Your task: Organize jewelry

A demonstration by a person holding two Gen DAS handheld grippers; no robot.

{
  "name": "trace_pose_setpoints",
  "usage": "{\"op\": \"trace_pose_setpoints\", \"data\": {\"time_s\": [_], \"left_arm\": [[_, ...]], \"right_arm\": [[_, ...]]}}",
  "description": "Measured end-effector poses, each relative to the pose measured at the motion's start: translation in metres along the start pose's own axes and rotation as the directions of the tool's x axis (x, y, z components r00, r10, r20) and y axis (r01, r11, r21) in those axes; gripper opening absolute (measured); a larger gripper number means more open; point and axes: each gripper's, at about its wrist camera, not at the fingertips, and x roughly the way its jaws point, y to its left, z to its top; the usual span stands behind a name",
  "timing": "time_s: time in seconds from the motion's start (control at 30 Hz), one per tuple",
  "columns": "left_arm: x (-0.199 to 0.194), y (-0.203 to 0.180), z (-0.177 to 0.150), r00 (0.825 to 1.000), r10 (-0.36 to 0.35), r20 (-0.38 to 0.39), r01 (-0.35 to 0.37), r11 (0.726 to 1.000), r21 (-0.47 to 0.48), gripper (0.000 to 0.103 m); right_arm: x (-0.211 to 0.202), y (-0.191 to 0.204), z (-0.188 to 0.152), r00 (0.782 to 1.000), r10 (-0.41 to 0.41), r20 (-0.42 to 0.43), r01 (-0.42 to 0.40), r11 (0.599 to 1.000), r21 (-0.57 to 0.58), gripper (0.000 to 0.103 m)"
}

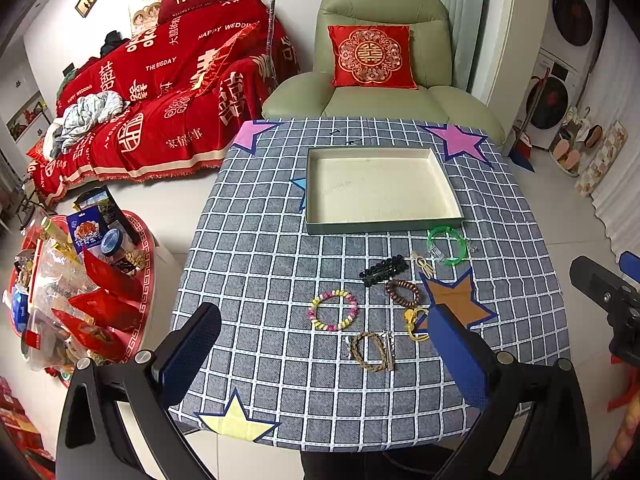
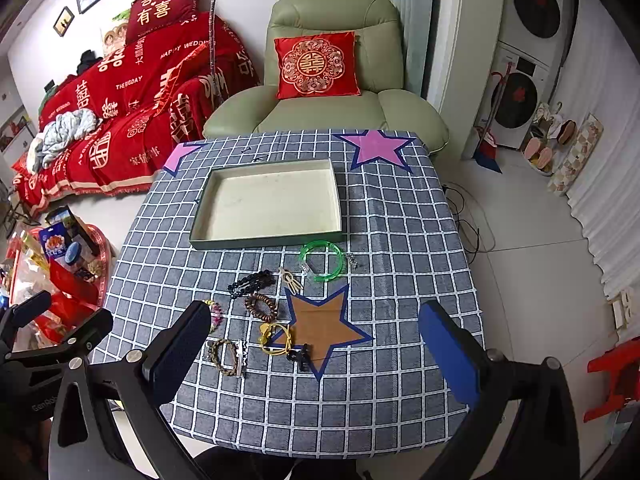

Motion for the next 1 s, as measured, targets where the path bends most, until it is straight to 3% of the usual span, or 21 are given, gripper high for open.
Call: {"op": "trace_pose_setpoints", "data": {"time_s": [0.53,0.77,1.0], "left_arm": [[0.012,0.005,-0.005,1.000,-0.009,-0.027,0.009,1.000,-0.009,0.103],[0.045,0.023,-0.003,0.995,-0.005,-0.098,0.003,1.000,-0.018,0.103],[0.090,0.041,-0.003,0.985,-0.030,-0.170,0.037,0.999,0.037,0.103]], "right_arm": [[0.015,0.001,0.002,1.000,0.002,-0.031,-0.002,1.000,0.003,0.103],[0.034,-0.007,0.000,0.996,0.005,-0.092,-0.001,0.999,0.044,0.103],[0.066,-0.012,-0.006,0.985,-0.006,-0.172,0.025,0.993,0.112,0.103]]}}
